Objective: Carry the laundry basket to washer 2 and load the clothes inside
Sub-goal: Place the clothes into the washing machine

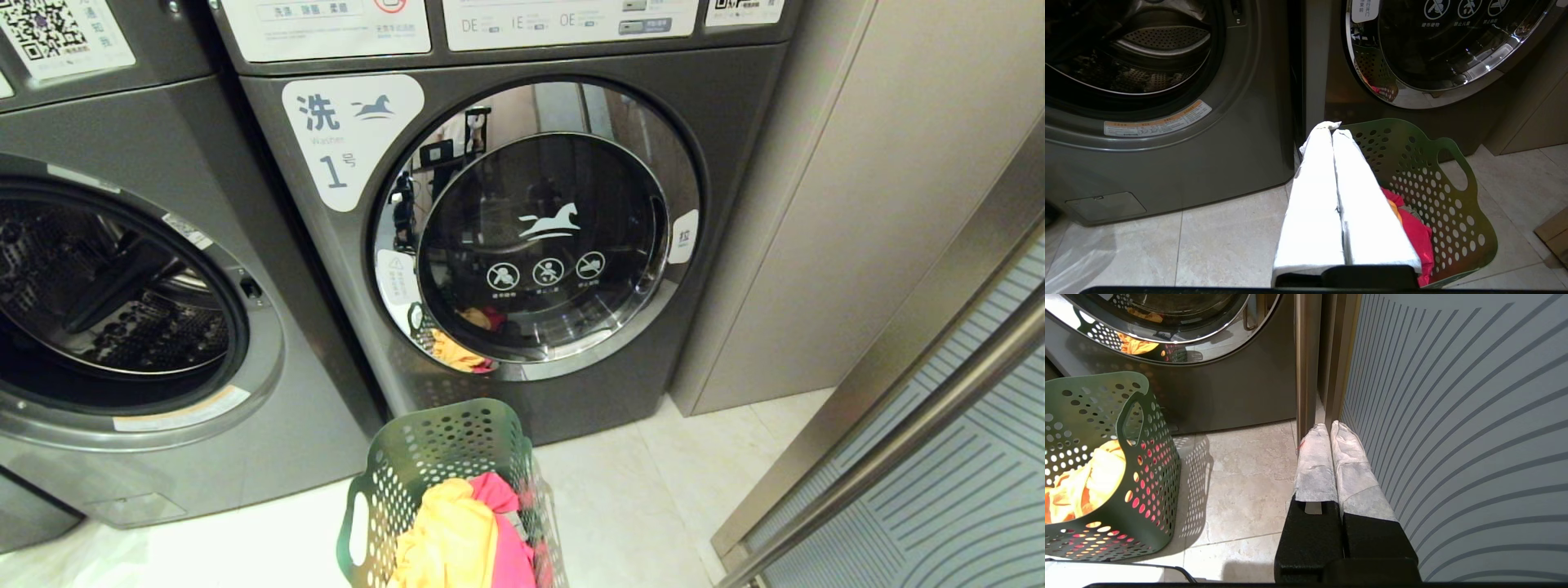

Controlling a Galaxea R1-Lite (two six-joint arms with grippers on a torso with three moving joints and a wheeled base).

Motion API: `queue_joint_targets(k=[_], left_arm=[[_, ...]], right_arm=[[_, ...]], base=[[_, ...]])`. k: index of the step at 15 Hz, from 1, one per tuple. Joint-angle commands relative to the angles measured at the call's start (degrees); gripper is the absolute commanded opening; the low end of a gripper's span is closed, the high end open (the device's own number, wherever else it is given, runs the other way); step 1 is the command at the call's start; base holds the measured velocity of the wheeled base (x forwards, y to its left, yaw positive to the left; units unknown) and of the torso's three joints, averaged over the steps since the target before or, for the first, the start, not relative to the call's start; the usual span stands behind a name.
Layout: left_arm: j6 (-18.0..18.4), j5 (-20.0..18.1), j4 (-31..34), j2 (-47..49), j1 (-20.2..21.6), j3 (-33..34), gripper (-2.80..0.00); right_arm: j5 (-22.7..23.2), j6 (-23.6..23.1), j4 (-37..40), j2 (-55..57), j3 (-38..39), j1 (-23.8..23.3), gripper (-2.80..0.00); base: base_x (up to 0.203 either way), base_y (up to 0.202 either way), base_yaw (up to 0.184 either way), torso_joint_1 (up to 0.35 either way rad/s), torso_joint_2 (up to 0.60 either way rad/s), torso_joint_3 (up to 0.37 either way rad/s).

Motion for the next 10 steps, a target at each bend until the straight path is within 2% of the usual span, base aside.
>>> queue_joint_targets(k=[1,10], left_arm=[[0.00,0.02,-0.03,0.21,0.00,2.29,-2.80],[0.45,-0.16,-0.20,0.13,0.00,2.29,-2.80]], right_arm=[[0.05,-0.04,-0.02,-0.01,0.00,0.01,-2.80],[0.14,-0.83,-0.02,-0.01,0.09,0.01,-2.80]], base=[[0.000,0.000,0.000,0.000,0.00,0.000],[0.000,0.000,0.000,0.000,0.00,0.000]])
